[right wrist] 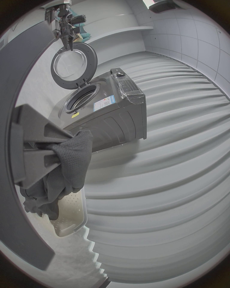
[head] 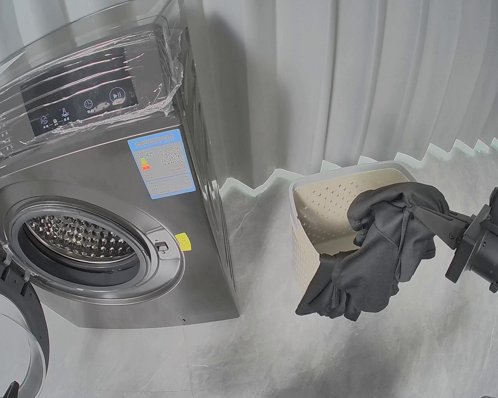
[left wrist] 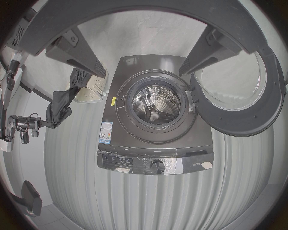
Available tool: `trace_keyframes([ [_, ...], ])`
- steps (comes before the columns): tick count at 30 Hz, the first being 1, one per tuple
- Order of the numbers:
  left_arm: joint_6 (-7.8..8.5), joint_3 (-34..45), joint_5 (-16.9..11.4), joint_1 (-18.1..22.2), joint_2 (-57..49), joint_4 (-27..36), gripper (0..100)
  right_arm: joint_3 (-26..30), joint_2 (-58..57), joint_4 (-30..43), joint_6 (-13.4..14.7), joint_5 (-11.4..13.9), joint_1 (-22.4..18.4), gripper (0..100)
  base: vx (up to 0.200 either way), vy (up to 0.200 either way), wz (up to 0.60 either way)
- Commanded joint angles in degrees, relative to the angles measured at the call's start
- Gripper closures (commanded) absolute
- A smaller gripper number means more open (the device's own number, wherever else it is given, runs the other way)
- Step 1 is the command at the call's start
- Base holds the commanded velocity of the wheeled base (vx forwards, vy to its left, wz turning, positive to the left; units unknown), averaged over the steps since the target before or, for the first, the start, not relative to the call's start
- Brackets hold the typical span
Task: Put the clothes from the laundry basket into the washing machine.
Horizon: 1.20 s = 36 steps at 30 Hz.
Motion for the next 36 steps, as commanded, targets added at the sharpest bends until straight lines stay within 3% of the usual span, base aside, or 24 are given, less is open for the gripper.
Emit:
trace_keyframes([
  [1,0.00,0.9,0.0,0.0,-1.0,-0.1,0,-0.1,0.6,0.0,0.0,-0.7,-0.1,100,-0.200,0.000,0.00],
  [4,0.00,0.9,0.0,0.0,-1.0,0.0,0,-0.4,0.9,0.4,-0.1,-1.6,-0.9,100,-0.200,0.000,0.00],
  [9,0.00,0.9,0.0,0.0,-1.0,-0.1,0,-1.7,1.4,0.7,-0.1,-7.0,-1.5,100,-0.200,0.000,0.00],
  [20,0.00,0.9,0.0,0.0,-1.0,0.0,0,-1.5,1.5,0.7,0.1,-5.7,-1.1,100,-0.036,0.000,0.00],
  [36,0.00,0.9,0.0,0.1,-1.0,-0.1,0,-1.4,1.5,0.7,0.2,-5.3,-0.7,100,0.000,0.200,0.00],
])
